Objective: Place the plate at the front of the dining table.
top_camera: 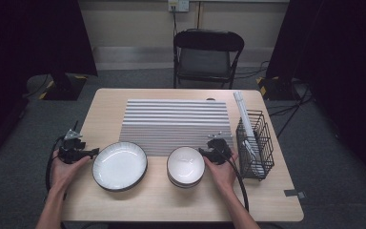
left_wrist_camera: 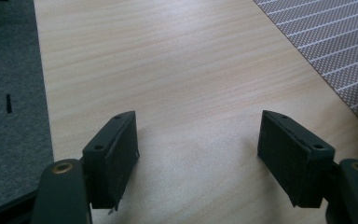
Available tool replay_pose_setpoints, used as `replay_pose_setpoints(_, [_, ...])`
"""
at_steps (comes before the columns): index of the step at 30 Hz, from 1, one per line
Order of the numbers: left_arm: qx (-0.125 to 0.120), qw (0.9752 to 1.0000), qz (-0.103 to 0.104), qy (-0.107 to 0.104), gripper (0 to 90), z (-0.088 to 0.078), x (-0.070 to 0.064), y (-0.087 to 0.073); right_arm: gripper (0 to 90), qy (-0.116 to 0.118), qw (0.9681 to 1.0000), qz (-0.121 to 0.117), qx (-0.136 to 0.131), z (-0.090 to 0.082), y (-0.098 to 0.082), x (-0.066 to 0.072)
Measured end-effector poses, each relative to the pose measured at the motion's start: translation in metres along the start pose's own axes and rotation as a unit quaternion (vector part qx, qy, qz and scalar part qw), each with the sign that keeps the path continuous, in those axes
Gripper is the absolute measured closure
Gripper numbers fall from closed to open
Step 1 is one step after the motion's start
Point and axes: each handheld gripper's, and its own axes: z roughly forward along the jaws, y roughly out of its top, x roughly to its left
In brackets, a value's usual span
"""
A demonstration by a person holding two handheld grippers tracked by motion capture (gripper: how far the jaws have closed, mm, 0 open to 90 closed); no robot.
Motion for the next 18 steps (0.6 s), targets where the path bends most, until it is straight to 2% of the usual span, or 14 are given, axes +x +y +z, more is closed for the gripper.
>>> replay_pose_setpoints(1, [-0.003, 1.0000, -0.003, 0.003, 28.6, -0.001, 0.001, 0.000, 32.8, 0.005, 1.0000, -0.001, 0.003, -0.001, 0.001, 0.000])
replay_pose_setpoints(3, [-0.019, 0.9995, -0.008, 0.023, 27.4, -0.005, 0.000, 0.001, 32.8, 0.010, 0.9999, 0.000, 0.003, -0.002, 0.001, 0.000])
replay_pose_setpoints(5, [-0.029, 0.9994, -0.013, 0.014, 28.2, -0.008, -0.001, 0.003, 33.9, 0.012, 0.9999, 0.010, 0.002, -0.003, 0.001, 0.000])
replay_pose_setpoints(7, [-0.033, 0.9993, -0.008, 0.018, 30.1, -0.012, -0.003, 0.006, 34.0, 0.021, 0.9996, 0.017, 0.003, -0.004, 0.002, 0.000])
replay_pose_setpoints(11, [-0.044, 0.9988, -0.019, -0.010, 30.3, -0.019, -0.004, 0.011, 35.0, 0.032, 0.9993, 0.017, -0.003, -0.009, 0.007, 0.002])
replay_pose_setpoints(13, [-0.044, 0.9988, -0.015, -0.013, 30.9, -0.021, -0.005, 0.012, 35.7, 0.032, 0.9991, 0.024, -0.017, -0.011, 0.010, 0.001])
replay_pose_setpoints(14, [-0.040, 0.9989, -0.014, -0.022, 30.6, -0.021, -0.005, 0.013, 36.1, 0.033, 0.9990, 0.025, -0.019, -0.012, 0.011, 0.001])
replay_pose_setpoints(18, [-0.052, 0.9973, -0.026, -0.045, 30.9, -0.026, -0.005, 0.014, 36.1, 0.037, 0.9985, 0.031, -0.027, -0.016, 0.015, -0.001])
